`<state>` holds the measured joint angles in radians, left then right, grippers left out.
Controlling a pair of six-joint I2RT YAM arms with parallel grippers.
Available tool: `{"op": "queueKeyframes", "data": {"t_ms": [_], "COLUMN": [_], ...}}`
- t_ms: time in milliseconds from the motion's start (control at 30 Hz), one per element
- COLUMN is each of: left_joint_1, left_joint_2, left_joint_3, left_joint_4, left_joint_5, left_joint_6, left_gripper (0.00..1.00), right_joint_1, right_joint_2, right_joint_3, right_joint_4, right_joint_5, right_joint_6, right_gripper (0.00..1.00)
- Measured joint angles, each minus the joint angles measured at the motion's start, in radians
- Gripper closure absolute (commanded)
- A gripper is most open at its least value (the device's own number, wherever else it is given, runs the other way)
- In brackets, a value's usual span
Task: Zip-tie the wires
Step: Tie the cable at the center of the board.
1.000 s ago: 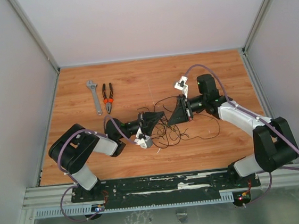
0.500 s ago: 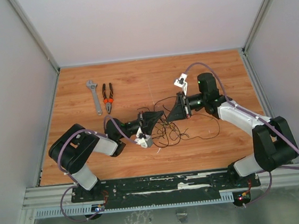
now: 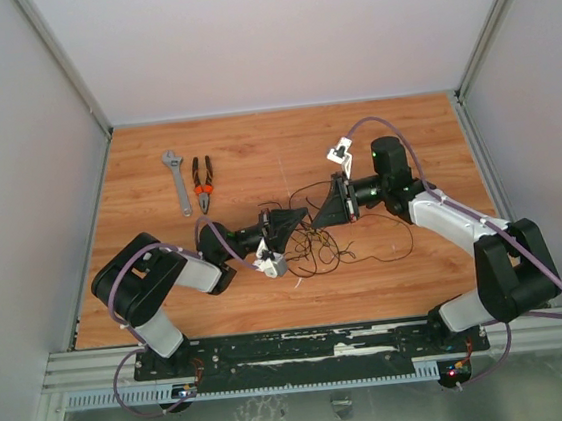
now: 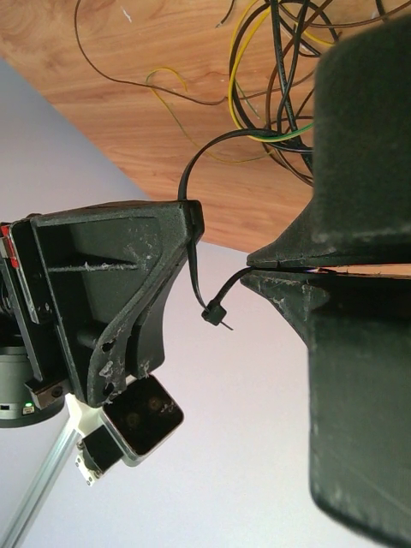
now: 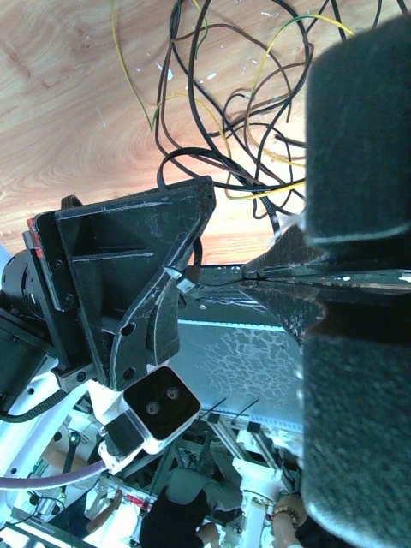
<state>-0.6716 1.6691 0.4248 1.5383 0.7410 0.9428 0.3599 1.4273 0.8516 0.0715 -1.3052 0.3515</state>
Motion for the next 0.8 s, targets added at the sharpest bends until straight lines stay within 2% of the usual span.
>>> {"op": "queueKeyframes", "data": {"t_ms": [400, 800], "left_joint_1": [0.0, -0.016], "left_joint_2": [0.0, 0.0], "left_joint_3": [0.0, 0.0], "left_joint_4": [0.0, 0.0], "left_joint_5": [-0.005, -0.011], "left_joint_6": [0.014, 0.023], "left_gripper": [1.0, 1.0], "right_joint_1": [0.0, 0.0], "right_joint_2": [0.001, -0.036], "right_joint_3": [0.0, -0.072], "right_joint_4": [0.003, 0.135], "right_joint_5": [0.013, 0.034], "right_joint_6": [0.0, 0.008], "right_gripper": [1.0, 1.0]}}
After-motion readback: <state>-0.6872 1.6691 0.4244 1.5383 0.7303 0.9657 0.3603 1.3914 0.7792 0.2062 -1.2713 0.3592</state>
